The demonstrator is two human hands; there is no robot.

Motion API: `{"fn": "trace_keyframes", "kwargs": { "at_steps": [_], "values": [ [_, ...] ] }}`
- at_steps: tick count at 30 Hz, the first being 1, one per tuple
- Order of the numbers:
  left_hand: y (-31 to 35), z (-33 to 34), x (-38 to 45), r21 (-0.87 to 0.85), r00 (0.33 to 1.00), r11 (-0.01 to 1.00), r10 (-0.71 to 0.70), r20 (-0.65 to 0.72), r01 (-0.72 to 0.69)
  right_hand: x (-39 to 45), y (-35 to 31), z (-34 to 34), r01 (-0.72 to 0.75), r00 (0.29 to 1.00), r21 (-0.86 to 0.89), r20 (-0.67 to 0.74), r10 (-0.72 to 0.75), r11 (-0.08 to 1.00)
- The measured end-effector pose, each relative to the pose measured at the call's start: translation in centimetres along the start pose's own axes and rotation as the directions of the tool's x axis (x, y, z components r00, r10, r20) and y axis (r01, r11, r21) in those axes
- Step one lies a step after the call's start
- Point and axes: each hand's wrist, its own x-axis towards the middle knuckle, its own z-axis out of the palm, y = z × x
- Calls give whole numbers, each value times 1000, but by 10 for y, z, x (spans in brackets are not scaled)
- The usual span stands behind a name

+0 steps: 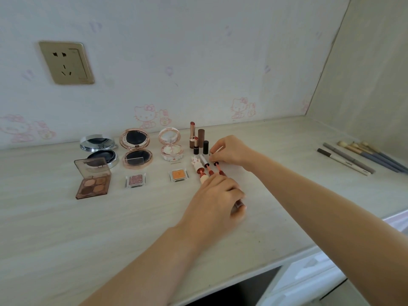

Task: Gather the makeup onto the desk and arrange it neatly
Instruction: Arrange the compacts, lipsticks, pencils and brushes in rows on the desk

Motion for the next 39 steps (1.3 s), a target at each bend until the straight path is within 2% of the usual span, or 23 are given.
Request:
{"fn": "trace_keyframes", "kwargs": {
  "at_steps": [10,14,20,28,33,39],
  "values": [
    [-4,1,-1,-44,1000,999,-19,19,20,-21,11,-19,50,999,25,-19,-49,998],
    [-6,2,-3,-70,999,997,-29,31,31,-45,25,-33,122,989,-141,-70,-133,982],
    [-7,0,4,-41,995,998,-33,94,37,-98,57,-51,202,966,-423,-61,-250,883],
    [19,7,56,7,976,1000,22,215,-24,-148,103,-90,73,974,-535,-142,-175,842],
    [46,42,105,3,950,998,64,307,-68,-159,135,-125,-12,972,-576,-199,-126,818],
    [69,93,157,-31,929,994,107,354,-103,-160,176,-164,-121,969,-588,-244,-32,800]
  ]
}}
